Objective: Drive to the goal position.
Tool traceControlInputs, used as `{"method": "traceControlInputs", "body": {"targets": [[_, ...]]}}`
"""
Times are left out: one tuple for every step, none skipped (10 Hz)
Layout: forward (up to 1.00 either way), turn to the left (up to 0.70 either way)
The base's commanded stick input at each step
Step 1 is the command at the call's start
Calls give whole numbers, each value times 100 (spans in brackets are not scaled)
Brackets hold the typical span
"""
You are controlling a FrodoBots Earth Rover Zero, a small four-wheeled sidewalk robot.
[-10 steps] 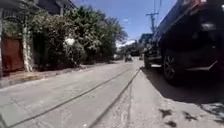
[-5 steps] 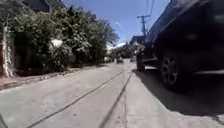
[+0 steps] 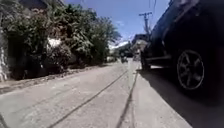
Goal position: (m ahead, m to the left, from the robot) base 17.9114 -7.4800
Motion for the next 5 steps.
{"method": "traceControlInputs", "body": {"targets": [[85, -8], [85, -28], [85, -34], [85, -34], [85, -34]]}}
